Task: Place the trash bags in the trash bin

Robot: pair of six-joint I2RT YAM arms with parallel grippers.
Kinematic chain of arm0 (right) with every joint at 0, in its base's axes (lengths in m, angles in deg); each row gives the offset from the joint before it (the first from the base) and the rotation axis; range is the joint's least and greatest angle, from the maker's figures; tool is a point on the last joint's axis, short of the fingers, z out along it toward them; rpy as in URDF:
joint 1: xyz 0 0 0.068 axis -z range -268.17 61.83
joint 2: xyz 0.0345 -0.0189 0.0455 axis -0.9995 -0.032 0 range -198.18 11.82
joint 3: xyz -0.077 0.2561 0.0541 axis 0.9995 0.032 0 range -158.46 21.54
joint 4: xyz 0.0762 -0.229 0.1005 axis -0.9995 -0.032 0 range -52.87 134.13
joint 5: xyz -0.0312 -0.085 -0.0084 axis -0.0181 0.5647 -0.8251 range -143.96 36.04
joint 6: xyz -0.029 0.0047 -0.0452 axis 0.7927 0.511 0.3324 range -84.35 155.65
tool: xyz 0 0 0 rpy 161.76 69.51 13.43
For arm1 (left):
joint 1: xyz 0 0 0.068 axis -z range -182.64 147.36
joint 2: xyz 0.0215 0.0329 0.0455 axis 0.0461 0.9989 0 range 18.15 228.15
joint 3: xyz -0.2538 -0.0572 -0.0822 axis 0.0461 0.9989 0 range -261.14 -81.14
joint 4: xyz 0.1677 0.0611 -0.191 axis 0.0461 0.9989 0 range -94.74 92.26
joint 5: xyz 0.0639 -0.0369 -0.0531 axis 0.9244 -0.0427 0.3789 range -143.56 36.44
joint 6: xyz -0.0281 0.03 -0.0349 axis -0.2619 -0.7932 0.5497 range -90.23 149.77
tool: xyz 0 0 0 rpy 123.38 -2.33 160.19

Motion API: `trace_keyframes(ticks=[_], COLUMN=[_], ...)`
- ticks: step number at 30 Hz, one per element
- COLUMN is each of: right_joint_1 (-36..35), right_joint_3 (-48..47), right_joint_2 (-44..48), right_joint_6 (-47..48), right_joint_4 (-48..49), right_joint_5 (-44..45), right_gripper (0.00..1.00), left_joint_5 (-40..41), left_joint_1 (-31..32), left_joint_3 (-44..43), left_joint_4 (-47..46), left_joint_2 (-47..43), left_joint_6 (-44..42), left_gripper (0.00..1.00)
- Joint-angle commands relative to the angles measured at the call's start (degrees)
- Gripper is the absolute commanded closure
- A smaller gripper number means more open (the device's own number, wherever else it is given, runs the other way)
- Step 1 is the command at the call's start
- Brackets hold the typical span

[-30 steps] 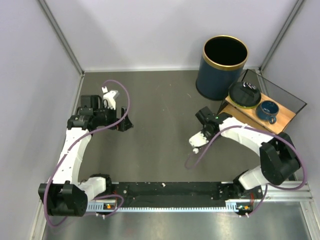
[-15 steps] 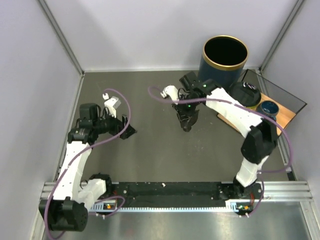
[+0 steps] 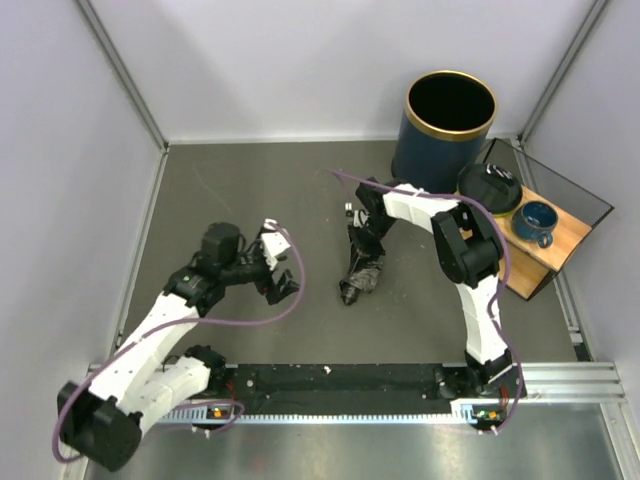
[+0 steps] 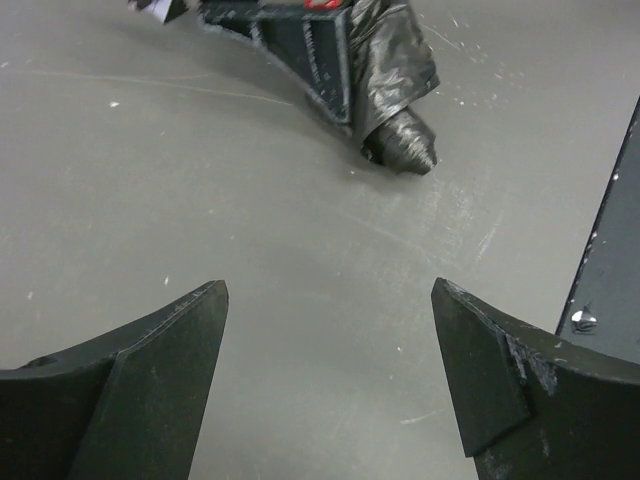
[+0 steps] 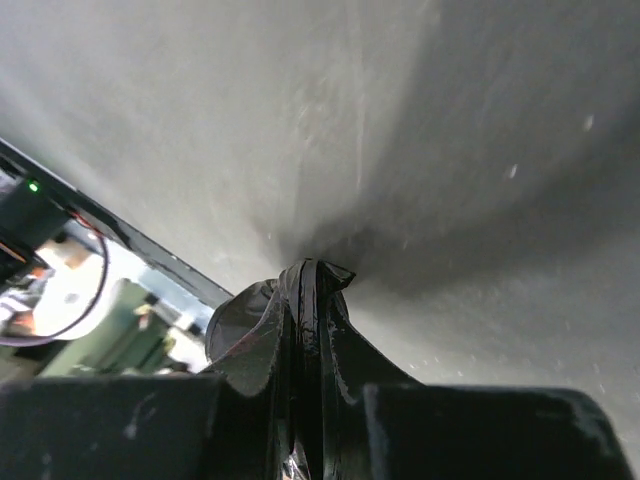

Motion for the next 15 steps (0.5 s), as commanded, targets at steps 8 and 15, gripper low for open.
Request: trace_keyframes(ticks=[8,15], right_joint_1=[0.84,4.00], right_joint_3=[-6.88,-11.01], right_joint_2=[-6.52,-5.73], right_joint_6=[-9.31,-7.81], right_joint_4=[3.36,3.27], right_joint_5=[-7.98,-7.72], right_gripper=[0.25,0.09], left_joint_5=[16.05,20.62], left_joint_1=[21.29,28.24], left_joint_3=[-8.39,-11.47], left_joint_4=[-18.25,-21.79], left_joint_2=[21.82,29.57], left_joint_6=[-5.22,-3.38], left_gripper=[0.14,0.06])
